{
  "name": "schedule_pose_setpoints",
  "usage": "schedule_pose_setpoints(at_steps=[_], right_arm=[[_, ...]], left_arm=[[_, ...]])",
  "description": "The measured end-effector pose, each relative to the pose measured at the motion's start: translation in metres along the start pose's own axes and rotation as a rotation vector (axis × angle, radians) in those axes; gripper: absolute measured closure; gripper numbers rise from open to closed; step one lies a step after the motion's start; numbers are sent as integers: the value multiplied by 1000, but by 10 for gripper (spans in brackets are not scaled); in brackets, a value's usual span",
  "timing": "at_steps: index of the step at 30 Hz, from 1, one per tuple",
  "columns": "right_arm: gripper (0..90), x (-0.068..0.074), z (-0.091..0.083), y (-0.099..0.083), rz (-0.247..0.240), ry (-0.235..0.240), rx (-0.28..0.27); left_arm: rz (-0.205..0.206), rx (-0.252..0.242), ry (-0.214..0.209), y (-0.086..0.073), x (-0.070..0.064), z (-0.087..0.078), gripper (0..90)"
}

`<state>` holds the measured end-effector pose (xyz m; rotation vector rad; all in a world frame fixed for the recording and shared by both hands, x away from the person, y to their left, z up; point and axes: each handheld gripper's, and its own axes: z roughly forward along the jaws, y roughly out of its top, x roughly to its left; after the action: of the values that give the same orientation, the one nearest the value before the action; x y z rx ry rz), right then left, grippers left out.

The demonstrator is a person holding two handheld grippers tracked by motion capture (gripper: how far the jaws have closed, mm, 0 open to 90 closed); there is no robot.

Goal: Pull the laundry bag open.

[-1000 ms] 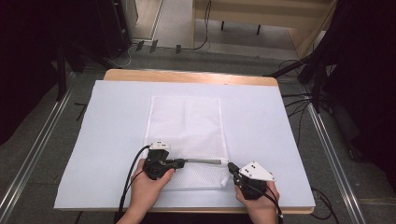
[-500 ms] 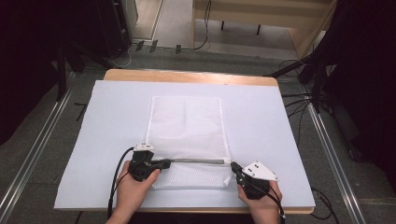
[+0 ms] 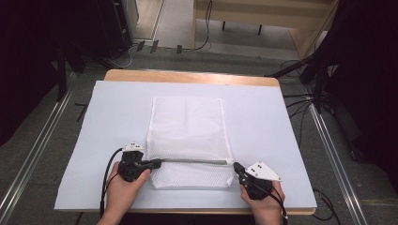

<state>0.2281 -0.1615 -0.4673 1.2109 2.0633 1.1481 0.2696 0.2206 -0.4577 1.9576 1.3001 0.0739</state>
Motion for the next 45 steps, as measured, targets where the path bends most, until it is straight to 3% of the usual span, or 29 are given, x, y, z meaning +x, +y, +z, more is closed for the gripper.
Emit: schedule_pose_setpoints(at_steps=[11, 16, 19, 20, 25, 29, 32, 33, 34, 35, 36, 39, 43, 45], right_arm=[[900, 0, 0, 0, 0, 3, 4], [900, 2, 1, 0, -10, 6, 7], [900, -3, 0, -1, 6, -11, 7], [900, -5, 0, -1, 15, -2, 4], [900, -1, 1, -1, -1, -6, 13], [900, -5, 0, -3, 8, 26, 9], [892, -7, -1, -4, 19, 30, 7], [780, -11, -1, -6, 44, 54, 6], [780, -11, -1, -6, 44, 54, 6], [674, -14, -1, -8, 43, 75, 1], [674, -14, -1, -8, 43, 75, 1], [601, -18, -3, -8, 52, 86, 2], [570, -20, -2, -9, 67, 78, 10], [539, -21, -1, -10, 66, 78, 19]], left_arm=[[-25, -20, 1, -9, 14, -19, 875], [-30, -34, 21, -12, 16, -26, 875], [-57, -44, 25, -15, 23, -32, 875], [-76, -45, 7, -18, 28, -34, 875], [-72, -45, 23, -24, 26, -34, 875], [-48, -69, 4, -27, 24, -37, 869], [-51, -92, 4, -28, 24, -39, 769], [-63, -127, -4, -30, 26, -41, 716], [-63, -127, -4, -30, 26, -41, 652], [-61, -165, 28, -31, 26, -44, 608], [-61, -165, 28, -31, 26, -44, 574], [-66, -208, 42, -33, 27, -43, 513], [-60, -196, 37, -34, 26, -39, 502], [-40, -220, 58, -35, 25, -40, 475]])
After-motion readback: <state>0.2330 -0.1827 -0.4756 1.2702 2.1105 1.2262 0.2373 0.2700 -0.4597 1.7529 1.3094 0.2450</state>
